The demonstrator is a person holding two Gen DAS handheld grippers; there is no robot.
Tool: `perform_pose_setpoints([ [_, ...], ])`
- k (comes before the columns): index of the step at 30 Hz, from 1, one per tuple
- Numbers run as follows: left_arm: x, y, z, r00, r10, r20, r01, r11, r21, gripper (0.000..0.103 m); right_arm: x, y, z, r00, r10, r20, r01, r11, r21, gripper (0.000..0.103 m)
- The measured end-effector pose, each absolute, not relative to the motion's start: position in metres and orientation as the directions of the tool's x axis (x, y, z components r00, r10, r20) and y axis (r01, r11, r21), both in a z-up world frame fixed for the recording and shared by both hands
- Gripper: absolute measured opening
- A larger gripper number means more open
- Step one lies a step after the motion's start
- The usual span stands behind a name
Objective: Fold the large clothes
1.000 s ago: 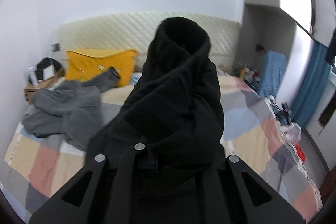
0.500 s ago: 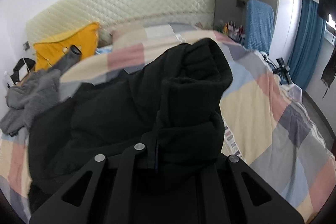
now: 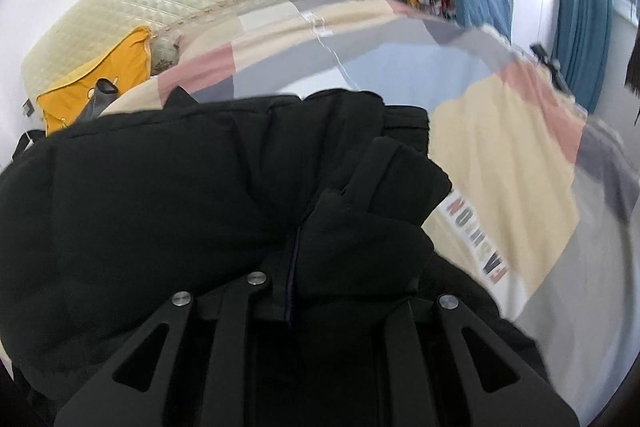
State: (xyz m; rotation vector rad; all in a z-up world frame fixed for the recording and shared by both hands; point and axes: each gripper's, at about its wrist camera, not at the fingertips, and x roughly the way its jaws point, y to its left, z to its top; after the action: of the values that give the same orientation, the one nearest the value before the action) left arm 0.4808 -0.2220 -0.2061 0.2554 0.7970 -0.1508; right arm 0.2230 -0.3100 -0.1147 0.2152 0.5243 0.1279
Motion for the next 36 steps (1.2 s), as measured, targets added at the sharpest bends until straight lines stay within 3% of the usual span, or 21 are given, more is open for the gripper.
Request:
perform_pose_setpoints([
  [9,0.479,-0.213,-0.199,0.668,-0.079,-0.74,0.243,0.963,0.117,0.019,0.221,-0.321,-0.119,0.874,0.118,-0.471,-0.001,0.97,0.241,0.103],
  [12,0.472,-0.207,-0.189,0.669,-0.102,-0.736,0.251,0.964,0.094,0.026,0.219,-0.326,-0.118,0.878,0.108,-0.467,0.019,0.966,0.259,0.103],
  [15,0.461,-0.201,-0.176,0.661,-0.131,-0.738,0.267,0.961,0.068,0.063,0.218,-0.327,-0.118,0.879,0.095,-0.467,0.034,0.965,0.26,0.103],
  [16,0.455,-0.199,-0.17,0.68,-0.134,-0.721,0.268,0.961,0.074,0.084,0.216,-0.326,-0.117,0.878,0.092,-0.471,0.036,0.966,0.256,0.103],
  [17,0.449,-0.197,-0.165,0.696,-0.142,-0.704,0.274,0.959,0.078,0.087,0.215,-0.326,-0.116,0.876,0.09,-0.475,0.039,0.966,0.255,0.103],
  [20,0.431,-0.188,-0.144,0.72,-0.167,-0.674,0.294,0.953,0.078,0.087,0.21,-0.326,-0.113,0.883,0.098,-0.46,0.029,0.965,0.261,0.103],
  [25,0.407,-0.153,-0.097,0.729,-0.217,-0.649,0.247,0.968,-0.046,0.087,0.208,-0.326,-0.11,0.883,0.108,-0.457,0.022,0.963,0.269,0.103],
  [36,0.328,-0.089,-0.029,0.766,-0.224,-0.602,0.23,0.971,-0.069,0.087,0.206,-0.298,-0.105,0.87,0.159,-0.468,-0.065,0.976,0.209,0.103],
])
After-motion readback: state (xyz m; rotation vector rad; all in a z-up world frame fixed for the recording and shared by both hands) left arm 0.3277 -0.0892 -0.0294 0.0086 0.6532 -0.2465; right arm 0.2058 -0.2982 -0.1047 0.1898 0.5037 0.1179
